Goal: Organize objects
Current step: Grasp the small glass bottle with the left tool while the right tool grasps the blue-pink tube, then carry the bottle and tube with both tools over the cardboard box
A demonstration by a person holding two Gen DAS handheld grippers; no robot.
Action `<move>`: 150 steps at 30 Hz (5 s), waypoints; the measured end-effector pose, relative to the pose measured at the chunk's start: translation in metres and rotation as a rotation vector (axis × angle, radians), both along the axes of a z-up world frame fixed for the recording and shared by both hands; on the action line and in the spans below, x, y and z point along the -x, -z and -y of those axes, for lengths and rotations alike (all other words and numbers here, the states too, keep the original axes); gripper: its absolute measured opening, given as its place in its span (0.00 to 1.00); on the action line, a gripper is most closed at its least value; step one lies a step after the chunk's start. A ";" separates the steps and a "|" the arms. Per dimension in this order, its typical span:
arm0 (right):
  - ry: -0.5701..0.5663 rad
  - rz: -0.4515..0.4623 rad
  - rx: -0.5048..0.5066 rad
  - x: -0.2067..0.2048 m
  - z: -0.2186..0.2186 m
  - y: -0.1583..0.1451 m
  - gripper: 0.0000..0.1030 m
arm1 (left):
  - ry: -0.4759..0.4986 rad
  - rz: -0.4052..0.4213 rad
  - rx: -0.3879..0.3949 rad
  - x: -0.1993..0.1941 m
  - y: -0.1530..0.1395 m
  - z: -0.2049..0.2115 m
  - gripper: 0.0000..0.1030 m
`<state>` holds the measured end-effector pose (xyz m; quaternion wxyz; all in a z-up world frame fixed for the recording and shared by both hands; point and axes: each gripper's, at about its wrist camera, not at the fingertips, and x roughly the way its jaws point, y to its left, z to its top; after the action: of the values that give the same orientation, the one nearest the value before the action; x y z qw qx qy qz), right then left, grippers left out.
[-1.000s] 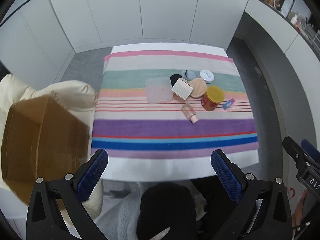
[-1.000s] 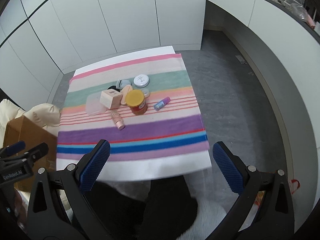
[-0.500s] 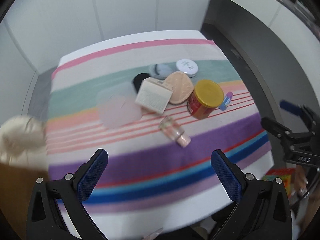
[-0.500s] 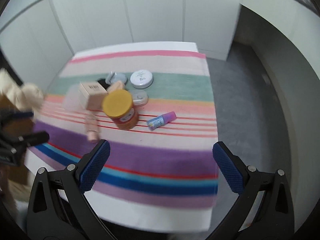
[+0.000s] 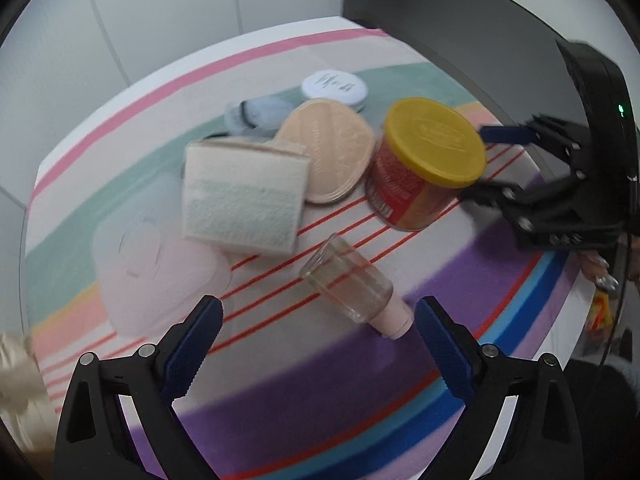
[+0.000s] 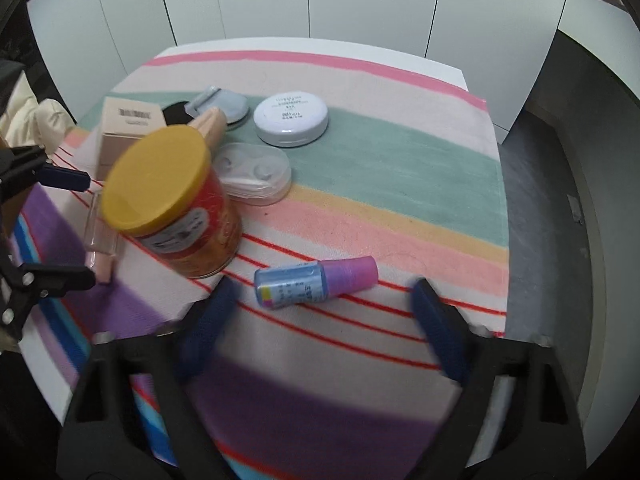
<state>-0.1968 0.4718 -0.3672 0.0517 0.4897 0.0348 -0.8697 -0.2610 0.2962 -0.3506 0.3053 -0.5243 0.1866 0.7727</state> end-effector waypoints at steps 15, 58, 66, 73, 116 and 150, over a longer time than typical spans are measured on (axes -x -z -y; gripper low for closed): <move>0.124 0.010 0.054 -0.029 -0.015 -0.011 0.59 | 0.044 -0.058 -0.010 -0.001 0.004 -0.039 0.32; 0.235 -0.046 -0.022 -0.030 0.052 -0.263 0.59 | -0.531 -0.117 -0.077 0.005 -0.256 0.087 0.27; 0.220 -0.100 -0.017 -0.029 0.063 -0.310 0.59 | -0.602 -0.152 -0.066 0.001 -0.300 0.102 0.27; 0.216 -0.096 -0.016 -0.034 0.066 -0.313 0.59 | -0.613 -0.179 -0.041 -0.012 -0.307 0.108 0.27; 0.265 0.014 0.078 -0.207 0.056 -0.275 0.59 | -0.424 -0.144 -0.008 -0.191 -0.292 0.106 0.27; 0.070 0.054 0.095 -0.209 0.150 -0.264 0.59 | -0.637 -0.066 -0.034 -0.207 -0.274 0.211 0.27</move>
<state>0.0120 0.3215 -0.1032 0.0453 0.5111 -0.0253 -0.8580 -0.0537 0.0854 -0.0769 0.0507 -0.5260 0.0100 0.8489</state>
